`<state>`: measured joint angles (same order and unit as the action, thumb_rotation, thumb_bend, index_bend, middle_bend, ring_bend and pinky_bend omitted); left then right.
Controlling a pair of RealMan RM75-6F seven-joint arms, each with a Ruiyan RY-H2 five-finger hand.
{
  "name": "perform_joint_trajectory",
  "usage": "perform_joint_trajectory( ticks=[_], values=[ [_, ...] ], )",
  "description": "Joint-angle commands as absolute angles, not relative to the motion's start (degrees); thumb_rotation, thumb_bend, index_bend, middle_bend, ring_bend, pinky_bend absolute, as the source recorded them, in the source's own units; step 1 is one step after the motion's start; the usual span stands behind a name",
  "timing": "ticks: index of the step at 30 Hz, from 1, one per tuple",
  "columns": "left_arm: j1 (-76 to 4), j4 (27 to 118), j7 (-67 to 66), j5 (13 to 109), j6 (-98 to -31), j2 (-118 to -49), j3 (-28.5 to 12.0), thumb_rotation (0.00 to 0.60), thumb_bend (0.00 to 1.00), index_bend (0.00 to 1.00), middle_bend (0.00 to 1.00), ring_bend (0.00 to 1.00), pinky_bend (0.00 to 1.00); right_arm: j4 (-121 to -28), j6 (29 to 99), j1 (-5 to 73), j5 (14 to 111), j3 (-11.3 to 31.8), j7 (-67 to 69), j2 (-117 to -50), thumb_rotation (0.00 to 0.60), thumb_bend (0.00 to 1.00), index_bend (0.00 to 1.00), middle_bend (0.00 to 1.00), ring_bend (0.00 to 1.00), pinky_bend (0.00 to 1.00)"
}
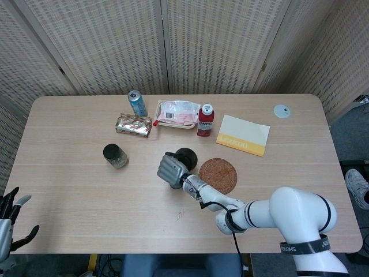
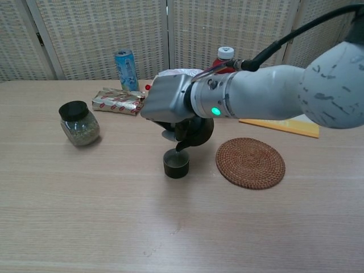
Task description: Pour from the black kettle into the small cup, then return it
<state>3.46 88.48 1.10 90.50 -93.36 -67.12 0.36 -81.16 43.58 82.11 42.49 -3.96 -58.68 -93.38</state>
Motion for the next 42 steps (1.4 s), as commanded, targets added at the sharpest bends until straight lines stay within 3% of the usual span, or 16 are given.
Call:
perform_joint_trajectory(
  ticks=[1,11,26,35,42],
  values=[
    [3.35,88.66,0.86,90.52,-93.23,-67.09,0.35,0.600,0.25,0.17,0.00,0.06,0.00,-81.04,43.19,81.06,43.12,-3.37,-56.31,-93.04,0.438,0.59,1.00,1.00,0.95,0.50],
    [2.97,89.68,-0.03,90.54,-92.80,-66.62,0.25,0.600,0.25,0.17,0.00,0.06,0.00,-81.77,41.58,77.47,44.56,-0.63,-46.01,-90.95,0.440,0.56,1.00,1.00,0.95,0.50],
    [1.55,91.33,-1.63,91.01,-91.16,-66.28,0.15,0.600,0.25,0.17,0.00,0.06,0.00,-90.07,41.12,69.10,49.05,2.55,-28.20,-79.34,0.440,0.55,1.00,1.00,0.95,0.50],
    [1.16,91.70,-1.90,91.12,-90.71,-66.42,0.30,0.600,0.25,0.17,0.00,0.06,0.00,-90.86,38.97,63.15,54.18,2.71,-16.80,-74.88,0.440,0.53,1.00,1.00,0.92,0.50],
    [1.08,91.84,-2.04,91.17,-90.64,-66.55,0.45,0.600,0.25,0.17,0.00,0.06,0.00,-88.49,37.76,59.48,59.50,2.11,-10.42,-75.30,0.441,0.51,1.00,1.00,0.91,0.50]
  ],
)
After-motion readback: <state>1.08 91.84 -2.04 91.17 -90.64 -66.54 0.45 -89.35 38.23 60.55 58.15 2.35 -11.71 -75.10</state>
